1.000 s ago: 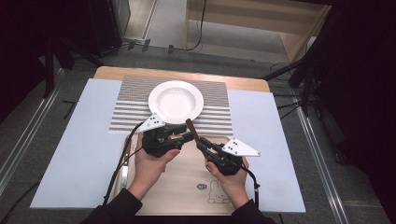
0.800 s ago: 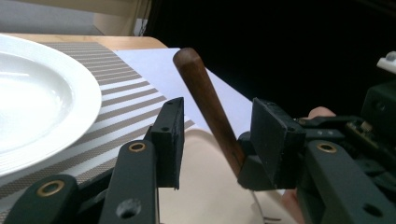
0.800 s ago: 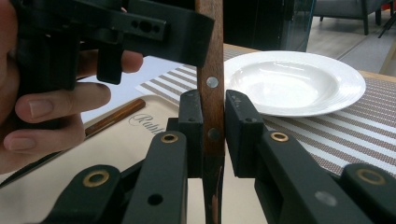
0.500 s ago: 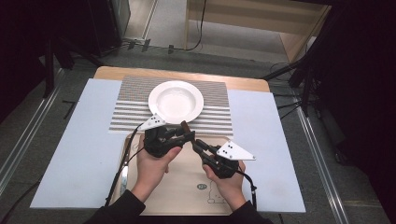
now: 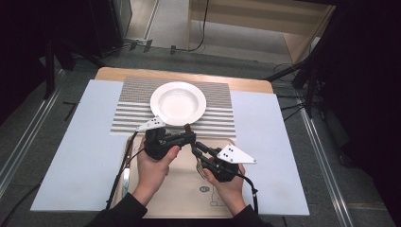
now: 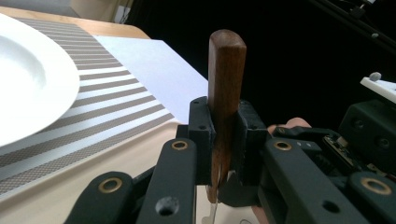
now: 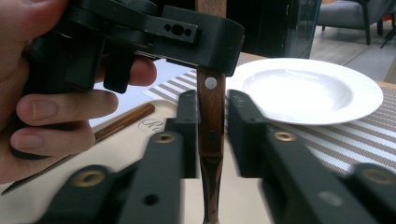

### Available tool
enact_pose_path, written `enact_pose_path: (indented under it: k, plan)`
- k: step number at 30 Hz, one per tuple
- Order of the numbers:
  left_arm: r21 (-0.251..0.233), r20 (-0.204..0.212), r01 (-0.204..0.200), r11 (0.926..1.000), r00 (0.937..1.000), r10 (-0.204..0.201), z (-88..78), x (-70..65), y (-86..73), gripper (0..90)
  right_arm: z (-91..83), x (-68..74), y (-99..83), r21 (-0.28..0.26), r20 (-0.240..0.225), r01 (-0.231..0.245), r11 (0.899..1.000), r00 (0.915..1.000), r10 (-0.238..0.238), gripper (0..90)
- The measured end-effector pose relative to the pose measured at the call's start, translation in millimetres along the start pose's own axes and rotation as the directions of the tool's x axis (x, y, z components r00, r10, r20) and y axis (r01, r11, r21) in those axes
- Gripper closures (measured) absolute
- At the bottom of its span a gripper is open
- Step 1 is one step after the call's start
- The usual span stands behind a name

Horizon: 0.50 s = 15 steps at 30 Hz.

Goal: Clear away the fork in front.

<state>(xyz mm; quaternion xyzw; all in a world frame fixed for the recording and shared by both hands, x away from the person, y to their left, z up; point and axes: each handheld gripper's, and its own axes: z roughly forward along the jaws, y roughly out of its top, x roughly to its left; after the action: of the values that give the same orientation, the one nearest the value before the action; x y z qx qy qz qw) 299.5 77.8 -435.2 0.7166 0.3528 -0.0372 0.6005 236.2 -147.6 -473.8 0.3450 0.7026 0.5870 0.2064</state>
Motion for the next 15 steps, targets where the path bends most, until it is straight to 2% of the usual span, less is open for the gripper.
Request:
enact_pose_path:
  k: [2,6,7,8,11,15]
  plan:
    - [-0.005,0.004,0.006,1.0,1.0,-0.006,-3.1,2.8,0.8,78.8,0.4,-0.2,0.3,-0.017,0.005,0.007,1.0,1.0,-0.007,49.1]
    - [-0.008,0.0,0.009,0.9999,1.0,-0.009,-10.7,8.7,2.4,79.0,-1.3,-6.9,1.4,-0.046,-0.034,0.01,0.999,0.9994,-0.012,43.4]
    - [-0.008,-0.001,0.01,0.9999,0.9999,-0.01,-12.9,9.9,2.6,79.0,-2.5,-8.3,1.6,-0.051,-0.024,0.009,0.999,0.9997,-0.01,42.1]
    - [-0.007,-0.001,0.011,0.9999,0.9999,-0.011,-15.4,11.0,2.7,79.0,-3.7,-9.5,1.9,-0.052,-0.005,0.014,0.999,0.9999,-0.015,40.5]
    - [-0.008,0.003,0.014,0.9999,0.9999,-0.014,-22.5,15.1,2.6,79.0,-9.8,-14.0,2.0,-0.058,0.094,0.027,0.998,0.9954,-0.022,35.7]
    - [-0.006,0.013,0.019,0.9998,0.9997,-0.019,-32.5,21.2,2.4,79.1,-16.1,-25.9,0.7,-0.024,0.159,-0.001,1.0,0.9873,0.005,31.6]
